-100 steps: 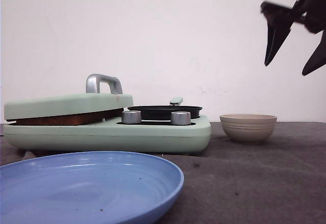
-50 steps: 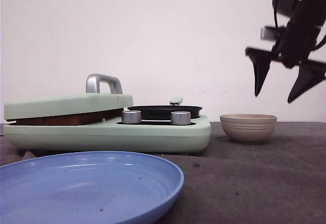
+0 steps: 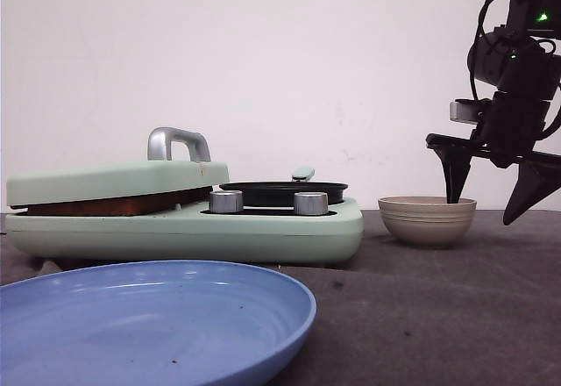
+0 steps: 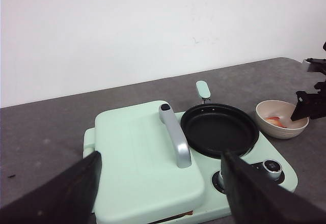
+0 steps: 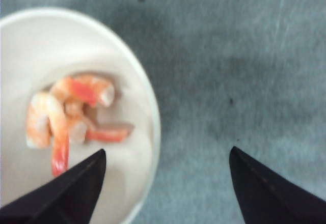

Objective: Make breakfast with bread and shrimp
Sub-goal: 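Lower the right gripper into the cream bowl toward the shrimp, then grip the cream bowl rim with the right gripper and lift it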

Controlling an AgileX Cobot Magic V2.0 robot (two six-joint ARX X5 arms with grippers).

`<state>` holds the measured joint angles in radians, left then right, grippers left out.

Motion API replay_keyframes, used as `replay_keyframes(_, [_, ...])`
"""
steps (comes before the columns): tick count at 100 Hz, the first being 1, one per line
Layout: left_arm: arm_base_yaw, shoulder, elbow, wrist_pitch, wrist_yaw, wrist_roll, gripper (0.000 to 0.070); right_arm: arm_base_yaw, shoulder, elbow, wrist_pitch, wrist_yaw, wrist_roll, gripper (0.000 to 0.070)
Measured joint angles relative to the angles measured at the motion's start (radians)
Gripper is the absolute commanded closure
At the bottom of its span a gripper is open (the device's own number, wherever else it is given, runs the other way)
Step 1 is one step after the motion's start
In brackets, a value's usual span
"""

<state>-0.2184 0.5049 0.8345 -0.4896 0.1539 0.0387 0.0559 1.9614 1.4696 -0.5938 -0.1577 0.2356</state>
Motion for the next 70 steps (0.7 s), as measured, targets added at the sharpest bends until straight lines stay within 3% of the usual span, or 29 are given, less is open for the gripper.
replay_keyframes(23, [0.000, 0.005, 0.000, -0.003, 0.000, 0.000, 0.0309, 0.000, 0.047, 0.006, 0.028, -0.031, 0.000, 0.0261])
replay_keyframes(56, [0.000, 0.006, 0.000, -0.029, 0.000, 0.000, 0.0309, 0.000, 0.054, 0.006, 0.060, -0.033, 0.004, 0.0700])
replay_keyframes(70, [0.000, 0.006, 0.000, -0.029, 0.000, 0.000, 0.0309, 0.000, 0.054, 0.006, 0.060, -0.035, 0.005, 0.0700])
